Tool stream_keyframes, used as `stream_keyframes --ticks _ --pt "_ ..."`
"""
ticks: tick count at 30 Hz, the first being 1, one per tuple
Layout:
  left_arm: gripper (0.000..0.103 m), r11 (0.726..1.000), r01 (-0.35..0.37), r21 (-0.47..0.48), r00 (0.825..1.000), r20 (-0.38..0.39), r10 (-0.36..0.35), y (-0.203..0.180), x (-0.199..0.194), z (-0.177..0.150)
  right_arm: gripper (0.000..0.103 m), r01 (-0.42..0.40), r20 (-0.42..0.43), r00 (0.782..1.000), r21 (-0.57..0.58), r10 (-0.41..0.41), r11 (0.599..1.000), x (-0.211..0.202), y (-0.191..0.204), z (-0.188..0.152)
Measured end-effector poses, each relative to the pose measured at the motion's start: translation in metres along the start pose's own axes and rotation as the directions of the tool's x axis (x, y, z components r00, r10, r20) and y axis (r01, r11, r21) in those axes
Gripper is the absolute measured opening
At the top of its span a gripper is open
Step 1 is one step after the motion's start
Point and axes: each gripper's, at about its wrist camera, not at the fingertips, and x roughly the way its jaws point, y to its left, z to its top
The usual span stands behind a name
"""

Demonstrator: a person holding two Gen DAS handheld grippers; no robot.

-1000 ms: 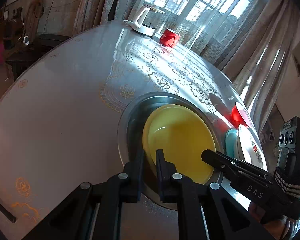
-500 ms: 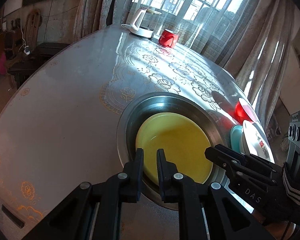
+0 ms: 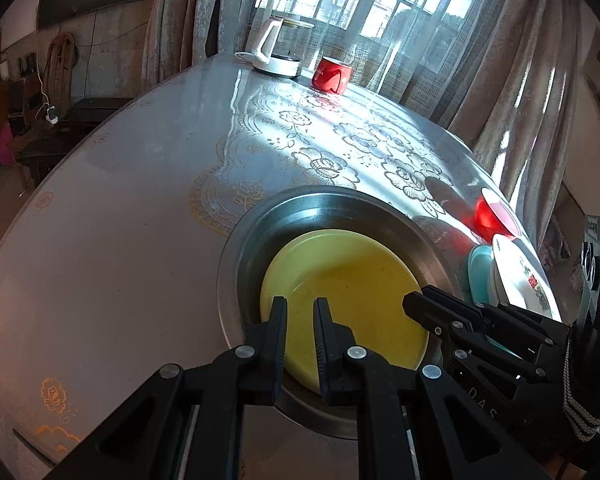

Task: Organize plates and bowls
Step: 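Open both grippers and move them toward the red bowl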

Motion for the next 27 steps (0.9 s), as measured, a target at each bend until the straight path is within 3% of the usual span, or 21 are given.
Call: stream_keyframes --ticks 11,27 --pt "0.014 0.998 -0.030 0.058 1.000 0.005 0.029 -0.013 0.011 0.000 0.010 0.088 0.046 0.995 -0.030 -0.086 0.996 0.007 0.002 0.006" --pt "0.014 0.995 -0.064 0.080 0.998 0.020 0.063 -0.014 0.010 -0.004 0.014 -0.004 0.058 0.998 0.036 0.002 0.999 0.001 -0.004 0.000"
